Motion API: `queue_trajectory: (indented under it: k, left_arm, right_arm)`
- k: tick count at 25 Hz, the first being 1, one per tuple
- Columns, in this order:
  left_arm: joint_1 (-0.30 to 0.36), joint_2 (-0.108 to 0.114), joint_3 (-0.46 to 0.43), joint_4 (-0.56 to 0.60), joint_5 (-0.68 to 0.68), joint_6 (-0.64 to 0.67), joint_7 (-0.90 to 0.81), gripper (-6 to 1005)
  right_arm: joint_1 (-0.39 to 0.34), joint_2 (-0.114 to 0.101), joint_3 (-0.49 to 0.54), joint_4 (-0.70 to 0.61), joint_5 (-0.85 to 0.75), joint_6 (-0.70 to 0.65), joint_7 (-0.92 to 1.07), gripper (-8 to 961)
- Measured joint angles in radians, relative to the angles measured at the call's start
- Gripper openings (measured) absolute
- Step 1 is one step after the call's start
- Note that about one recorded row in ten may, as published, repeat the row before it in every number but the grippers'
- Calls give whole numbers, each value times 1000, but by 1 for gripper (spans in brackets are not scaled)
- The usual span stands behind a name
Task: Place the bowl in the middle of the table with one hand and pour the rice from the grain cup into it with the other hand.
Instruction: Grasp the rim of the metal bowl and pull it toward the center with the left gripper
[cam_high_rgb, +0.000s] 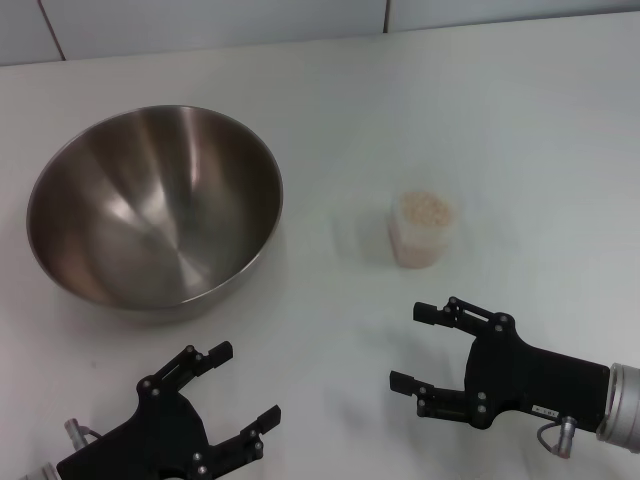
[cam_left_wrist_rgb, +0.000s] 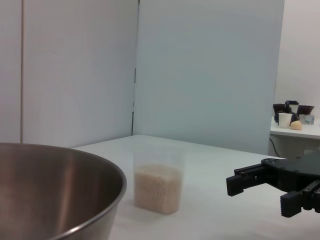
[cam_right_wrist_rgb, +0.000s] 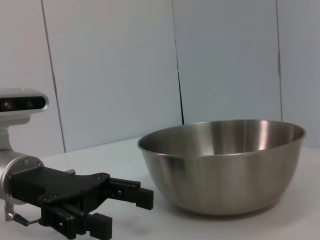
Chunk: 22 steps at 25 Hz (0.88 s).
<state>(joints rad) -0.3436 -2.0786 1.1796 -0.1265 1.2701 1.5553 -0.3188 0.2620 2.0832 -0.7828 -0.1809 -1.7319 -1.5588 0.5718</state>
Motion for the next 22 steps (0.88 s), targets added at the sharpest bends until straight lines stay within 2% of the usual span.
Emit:
queue_trajectory:
  k: [9, 12, 13, 15, 18, 20, 22]
  left_arm:
    - [4, 0, 0, 1, 0, 15, 1, 852]
    - [25, 0, -21, 3, -6, 97, 30, 849]
    - [39, 0, -46, 5, -8, 142, 41, 848]
    - [67, 4, -172, 3, -11, 251, 26, 847]
    - [72, 9, -283, 10, -11, 276, -33, 844]
    - [64, 16, -377, 59, -11, 262, -169, 842]
    - [63, 17, -404, 94, -10, 249, -230, 841]
  right_arm:
    - [0, 0, 0, 0, 0, 0, -2, 829]
    - [0, 0, 1, 0, -1, 0, -2, 829]
    - [0, 0, 0, 0, -1, 0, -2, 828]
    - [0, 0, 0, 0, -1, 0, -2, 828]
    - [1, 1, 0, 0, -1, 0, -3, 828]
    - [3, 1, 0, -1, -2, 0, -3, 828]
    - [4, 1, 0, -1, -2, 0, -4, 828]
